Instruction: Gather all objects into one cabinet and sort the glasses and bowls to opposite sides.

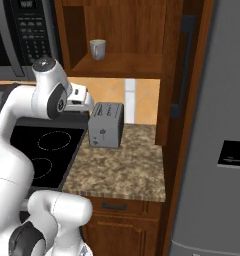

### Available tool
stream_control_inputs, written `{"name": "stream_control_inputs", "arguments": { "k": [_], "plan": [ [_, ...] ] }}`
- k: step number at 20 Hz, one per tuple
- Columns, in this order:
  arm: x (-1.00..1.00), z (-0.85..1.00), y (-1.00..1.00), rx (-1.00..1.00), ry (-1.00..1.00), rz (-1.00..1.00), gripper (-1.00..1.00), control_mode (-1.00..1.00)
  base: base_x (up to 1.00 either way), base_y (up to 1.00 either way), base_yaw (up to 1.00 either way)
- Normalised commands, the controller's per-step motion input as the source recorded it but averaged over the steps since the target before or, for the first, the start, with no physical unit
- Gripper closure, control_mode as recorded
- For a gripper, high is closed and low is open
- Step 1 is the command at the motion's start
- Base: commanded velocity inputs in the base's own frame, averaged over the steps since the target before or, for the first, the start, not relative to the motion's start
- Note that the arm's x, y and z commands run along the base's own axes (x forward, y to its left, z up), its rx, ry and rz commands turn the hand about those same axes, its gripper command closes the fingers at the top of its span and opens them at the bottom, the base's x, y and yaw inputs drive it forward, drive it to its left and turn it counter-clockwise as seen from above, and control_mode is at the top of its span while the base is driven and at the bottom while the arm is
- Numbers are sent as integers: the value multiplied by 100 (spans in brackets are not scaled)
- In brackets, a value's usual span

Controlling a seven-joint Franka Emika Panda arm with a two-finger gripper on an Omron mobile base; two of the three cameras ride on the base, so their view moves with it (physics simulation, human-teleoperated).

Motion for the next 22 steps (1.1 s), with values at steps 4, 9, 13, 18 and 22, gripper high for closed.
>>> {"name": "stream_control_inputs", "arguments": {
  "k": [4, 9, 13, 18, 22],
  "plan": [
    [-5, 59, -14, 5, -12, 0, -100, -100, 0, 0, 0],
    [0, 67, -24, 11, -3, 0, -100, -100, 0, 0, 0],
    [2, 55, -6, 5, -3, 0, -100, -100, 0, 0, 0],
    [11, 34, -2, 0, -3, 0, -100, -100, 0, 0, 0],
    [19, 20, -12, 0, -6, 0, -100, -100, 0, 0, 0]
  ]
}}
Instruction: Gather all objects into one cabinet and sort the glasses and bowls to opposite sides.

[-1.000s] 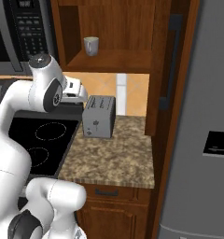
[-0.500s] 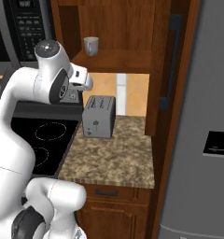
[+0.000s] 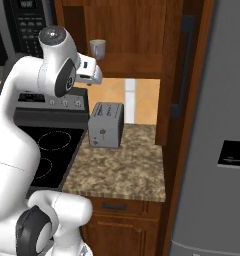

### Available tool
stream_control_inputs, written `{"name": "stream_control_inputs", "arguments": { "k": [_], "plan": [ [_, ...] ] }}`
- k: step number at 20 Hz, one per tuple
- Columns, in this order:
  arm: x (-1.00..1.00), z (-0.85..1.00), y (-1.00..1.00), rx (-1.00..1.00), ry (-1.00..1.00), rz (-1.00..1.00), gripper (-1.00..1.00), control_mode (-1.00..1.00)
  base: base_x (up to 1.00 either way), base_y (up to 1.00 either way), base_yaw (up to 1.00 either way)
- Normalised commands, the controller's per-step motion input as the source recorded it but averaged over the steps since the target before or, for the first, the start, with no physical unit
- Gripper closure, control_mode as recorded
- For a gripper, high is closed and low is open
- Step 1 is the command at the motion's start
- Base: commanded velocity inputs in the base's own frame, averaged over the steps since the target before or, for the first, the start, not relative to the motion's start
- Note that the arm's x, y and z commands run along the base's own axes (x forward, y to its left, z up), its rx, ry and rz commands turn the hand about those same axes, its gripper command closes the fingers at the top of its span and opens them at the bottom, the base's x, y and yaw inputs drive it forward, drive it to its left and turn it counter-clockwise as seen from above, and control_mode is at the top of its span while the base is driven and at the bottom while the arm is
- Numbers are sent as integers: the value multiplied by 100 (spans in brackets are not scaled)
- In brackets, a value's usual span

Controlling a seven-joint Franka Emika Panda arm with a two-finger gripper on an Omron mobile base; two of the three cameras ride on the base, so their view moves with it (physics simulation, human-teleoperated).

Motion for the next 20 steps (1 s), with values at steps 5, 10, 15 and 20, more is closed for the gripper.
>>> {"name": "stream_control_inputs", "arguments": {
  "k": [5, 10, 15, 20],
  "plan": [
    [16, 26, -11, 2, -10, 0, -100, -100, 0, 0, 0],
    [22, 29, 0, 2, -11, 0, -100, -100, 0, 0, 0],
    [23, 23, 0, 1, -8, 0, -100, -100, 0, 0, 0],
    [29, 8, 0, 1, -4, 0, -100, -100, 0, 0, 0]
  ]
}}
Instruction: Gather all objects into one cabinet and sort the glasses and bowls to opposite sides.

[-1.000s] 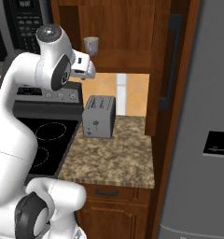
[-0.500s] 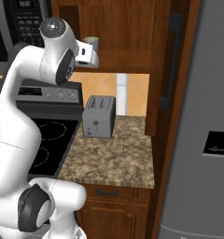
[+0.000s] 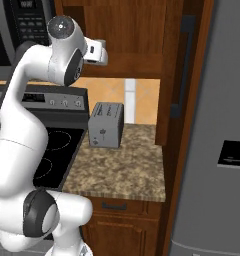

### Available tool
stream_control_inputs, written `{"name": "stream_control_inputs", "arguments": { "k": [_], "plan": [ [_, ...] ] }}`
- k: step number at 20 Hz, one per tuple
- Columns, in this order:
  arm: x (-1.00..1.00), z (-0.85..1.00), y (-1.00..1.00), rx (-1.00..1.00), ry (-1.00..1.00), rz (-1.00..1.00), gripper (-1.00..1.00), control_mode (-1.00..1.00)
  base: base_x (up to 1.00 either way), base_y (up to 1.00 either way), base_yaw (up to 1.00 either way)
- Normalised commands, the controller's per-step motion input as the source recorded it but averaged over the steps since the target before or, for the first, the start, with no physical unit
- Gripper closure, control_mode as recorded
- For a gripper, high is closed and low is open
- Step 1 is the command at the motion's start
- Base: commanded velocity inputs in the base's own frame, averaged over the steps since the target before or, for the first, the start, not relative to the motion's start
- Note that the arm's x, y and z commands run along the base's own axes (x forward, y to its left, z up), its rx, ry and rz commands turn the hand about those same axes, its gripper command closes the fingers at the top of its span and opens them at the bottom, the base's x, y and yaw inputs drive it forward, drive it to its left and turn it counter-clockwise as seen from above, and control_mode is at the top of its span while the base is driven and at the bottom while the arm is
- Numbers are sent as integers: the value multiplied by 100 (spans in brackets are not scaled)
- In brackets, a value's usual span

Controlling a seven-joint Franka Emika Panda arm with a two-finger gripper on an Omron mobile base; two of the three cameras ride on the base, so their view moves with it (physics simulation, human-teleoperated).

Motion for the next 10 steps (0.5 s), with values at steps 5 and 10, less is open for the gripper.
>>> {"name": "stream_control_inputs", "arguments": {
  "k": [5, 10],
  "plan": [
    [33, 0, 0, 0, -2, 0, -100, -100, 0, 0, 0],
    [28, 0, 0, 0, 0, 0, -100, -100, 0, 0, 0]
  ]
}}
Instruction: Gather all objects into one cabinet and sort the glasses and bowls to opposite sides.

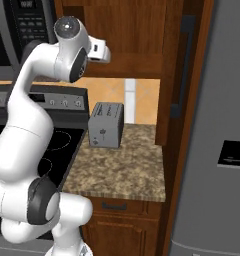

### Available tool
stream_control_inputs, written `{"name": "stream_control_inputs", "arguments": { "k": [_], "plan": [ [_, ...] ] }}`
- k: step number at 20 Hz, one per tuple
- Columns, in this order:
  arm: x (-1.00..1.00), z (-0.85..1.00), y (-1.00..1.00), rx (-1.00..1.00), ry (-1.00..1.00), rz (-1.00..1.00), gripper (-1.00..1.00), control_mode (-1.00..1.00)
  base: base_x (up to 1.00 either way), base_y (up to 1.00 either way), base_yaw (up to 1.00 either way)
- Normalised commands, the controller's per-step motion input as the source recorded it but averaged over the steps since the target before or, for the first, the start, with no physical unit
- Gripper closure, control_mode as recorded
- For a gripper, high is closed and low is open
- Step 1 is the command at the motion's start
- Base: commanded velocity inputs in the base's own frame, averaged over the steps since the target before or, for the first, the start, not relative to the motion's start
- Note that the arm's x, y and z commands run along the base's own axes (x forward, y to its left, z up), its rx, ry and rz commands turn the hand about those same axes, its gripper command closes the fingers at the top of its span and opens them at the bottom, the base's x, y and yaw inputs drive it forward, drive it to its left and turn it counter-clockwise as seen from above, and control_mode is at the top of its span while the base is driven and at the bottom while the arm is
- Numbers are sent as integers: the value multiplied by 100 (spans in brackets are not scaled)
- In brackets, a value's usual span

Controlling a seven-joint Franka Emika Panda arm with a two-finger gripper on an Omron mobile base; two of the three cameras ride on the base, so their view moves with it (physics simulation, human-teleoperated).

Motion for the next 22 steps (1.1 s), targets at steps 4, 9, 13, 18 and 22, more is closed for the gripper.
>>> {"name": "stream_control_inputs", "arguments": {
  "k": [4, 9, 13, 18, 22],
  "plan": [
    [21, 0, 0, 0, 0, 0, -100, -100, 0, 0, 0],
    [17, 0, 0, 1, 0, 0, -100, -100, 0, 0, 0],
    [20, 0, 3, 0, 0, 0, -100, -100, 0, 0, 0],
    [27, -1, 9, 0, 1, 1, -100, -100, 0, 0, 0],
    [31, -2, 12, 0, 2, 3, -100, -100, 0, 0, 0]
  ]
}}
